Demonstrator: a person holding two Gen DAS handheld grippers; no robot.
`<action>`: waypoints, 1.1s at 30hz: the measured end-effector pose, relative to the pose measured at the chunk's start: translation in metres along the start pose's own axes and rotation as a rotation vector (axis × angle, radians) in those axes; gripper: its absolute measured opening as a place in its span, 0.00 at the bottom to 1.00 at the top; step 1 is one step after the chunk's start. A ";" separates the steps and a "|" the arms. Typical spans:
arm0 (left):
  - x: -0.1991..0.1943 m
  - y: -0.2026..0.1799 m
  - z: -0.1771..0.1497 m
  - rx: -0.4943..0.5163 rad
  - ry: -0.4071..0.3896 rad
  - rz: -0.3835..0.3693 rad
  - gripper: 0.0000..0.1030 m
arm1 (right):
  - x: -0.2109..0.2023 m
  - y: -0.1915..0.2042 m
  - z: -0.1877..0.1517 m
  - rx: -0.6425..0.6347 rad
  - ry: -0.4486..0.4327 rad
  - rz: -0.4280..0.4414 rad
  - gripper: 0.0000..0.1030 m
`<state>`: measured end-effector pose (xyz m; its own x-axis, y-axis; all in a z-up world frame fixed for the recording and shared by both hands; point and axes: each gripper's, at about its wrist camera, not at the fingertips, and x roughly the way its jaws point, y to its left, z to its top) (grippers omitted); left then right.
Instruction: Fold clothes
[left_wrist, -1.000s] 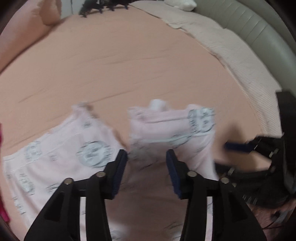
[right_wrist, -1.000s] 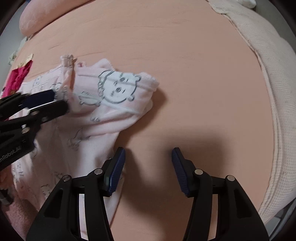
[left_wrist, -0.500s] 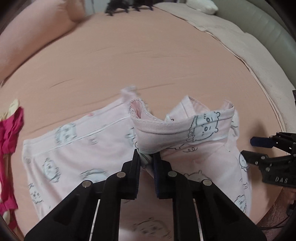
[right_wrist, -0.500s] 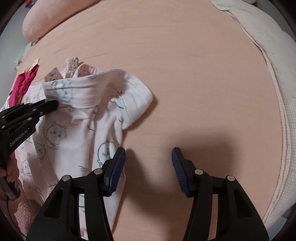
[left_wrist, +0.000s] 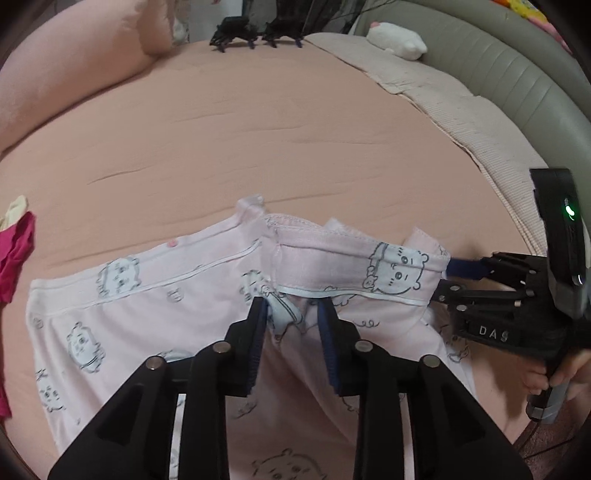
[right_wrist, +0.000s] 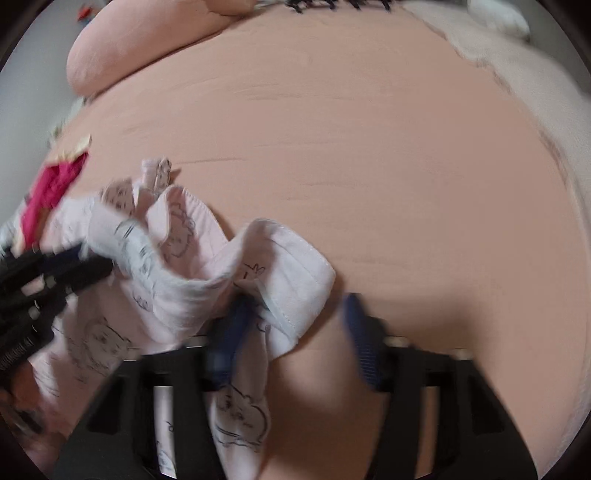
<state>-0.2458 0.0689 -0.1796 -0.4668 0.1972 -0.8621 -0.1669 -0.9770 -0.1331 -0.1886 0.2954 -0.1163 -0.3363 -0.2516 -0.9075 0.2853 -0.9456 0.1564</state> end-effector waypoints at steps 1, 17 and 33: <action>0.005 -0.004 0.001 0.013 0.002 -0.006 0.29 | -0.003 -0.001 -0.006 0.012 0.000 0.036 0.08; 0.056 -0.057 0.037 0.089 0.060 -0.063 0.32 | -0.041 -0.041 0.012 0.173 -0.016 -0.217 0.18; 0.062 -0.094 0.037 0.170 0.050 -0.108 0.14 | -0.007 -0.049 0.000 0.210 0.040 -0.050 0.25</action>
<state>-0.2912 0.1761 -0.2024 -0.3954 0.2917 -0.8710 -0.3597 -0.9217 -0.1454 -0.2006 0.3435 -0.1176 -0.3079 -0.1989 -0.9304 0.0746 -0.9799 0.1848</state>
